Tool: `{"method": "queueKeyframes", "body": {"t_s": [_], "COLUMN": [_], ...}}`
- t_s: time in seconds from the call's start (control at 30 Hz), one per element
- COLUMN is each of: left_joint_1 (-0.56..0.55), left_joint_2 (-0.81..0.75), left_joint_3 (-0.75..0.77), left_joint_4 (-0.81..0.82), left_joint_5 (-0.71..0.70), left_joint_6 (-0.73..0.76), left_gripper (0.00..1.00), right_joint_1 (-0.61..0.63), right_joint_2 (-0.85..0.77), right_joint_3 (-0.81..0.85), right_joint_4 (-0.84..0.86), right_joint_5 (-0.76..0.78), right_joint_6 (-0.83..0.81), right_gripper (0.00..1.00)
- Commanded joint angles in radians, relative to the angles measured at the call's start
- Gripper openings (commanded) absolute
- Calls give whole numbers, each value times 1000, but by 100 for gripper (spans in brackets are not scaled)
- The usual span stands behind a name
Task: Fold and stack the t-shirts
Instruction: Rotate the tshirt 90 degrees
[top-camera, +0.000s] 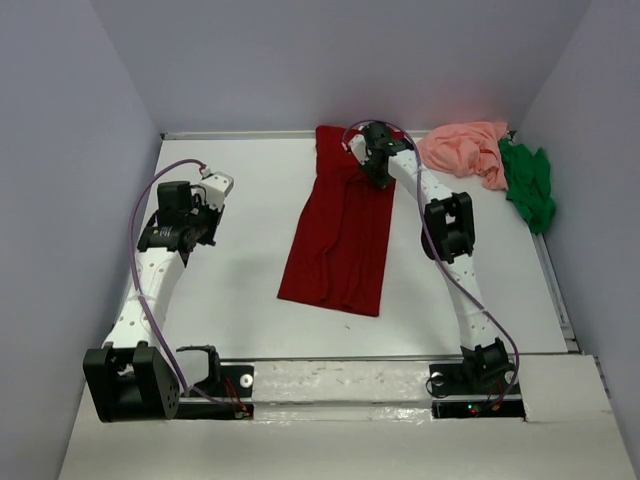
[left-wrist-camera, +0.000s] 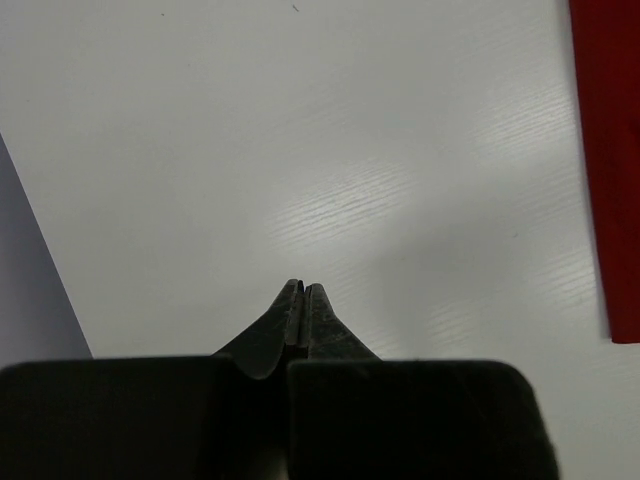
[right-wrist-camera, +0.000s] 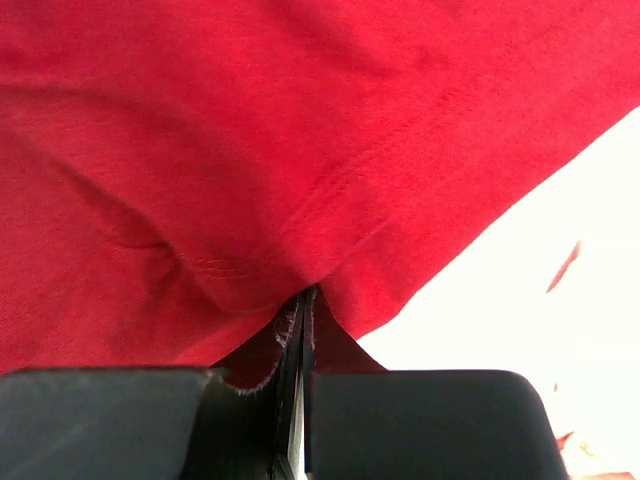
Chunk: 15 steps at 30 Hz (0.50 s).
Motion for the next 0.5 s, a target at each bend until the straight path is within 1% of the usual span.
{"method": "queueKeyframes", "body": {"t_s": [0.0, 0.07, 0.13, 0.17, 0.23, 0.27, 0.37, 0.4, 0.43, 0.47], "left_joint_1": [-6, -6, -41, -46, -52, -60, -86, -116, -136, -156], "left_joint_2": [12, 18, 20, 17, 12, 8, 3, 0, 0, 3], "left_joint_3": [48, 59, 71, 74, 81, 84, 90, 90, 88, 90], "left_joint_4": [-3, -7, -15, -16, -16, -23, -38, -38, -39, -46], "left_joint_5": [38, 40, 47, 56, 66, 78, 96, 109, 115, 122], "left_joint_6": [-7, -4, -3, -5, -7, -7, 7, 12, 18, 35], "left_gripper": [0, 0, 0, 0, 0, 0, 0, 0, 0, 0], "right_joint_1": [-26, -26, -26, -26, -26, -26, -26, -26, -26, -26], "right_joint_2": [25, -21, -69, -130, -197, -275, -398, -484, -529, -572], "right_joint_3": [29, -19, -84, -111, -166, -222, -308, -371, -405, -439], "right_joint_4": [41, 42, 42, 42, 42, 44, 36, 36, 32, 18], "right_joint_5": [43, -3, -34, -72, -106, -138, -204, -247, -275, -305], "right_joint_6": [-25, -11, 12, 18, 34, 41, 67, 77, 87, 104], "right_gripper": [0, 0, 0, 0, 0, 0, 0, 0, 1, 7]}}
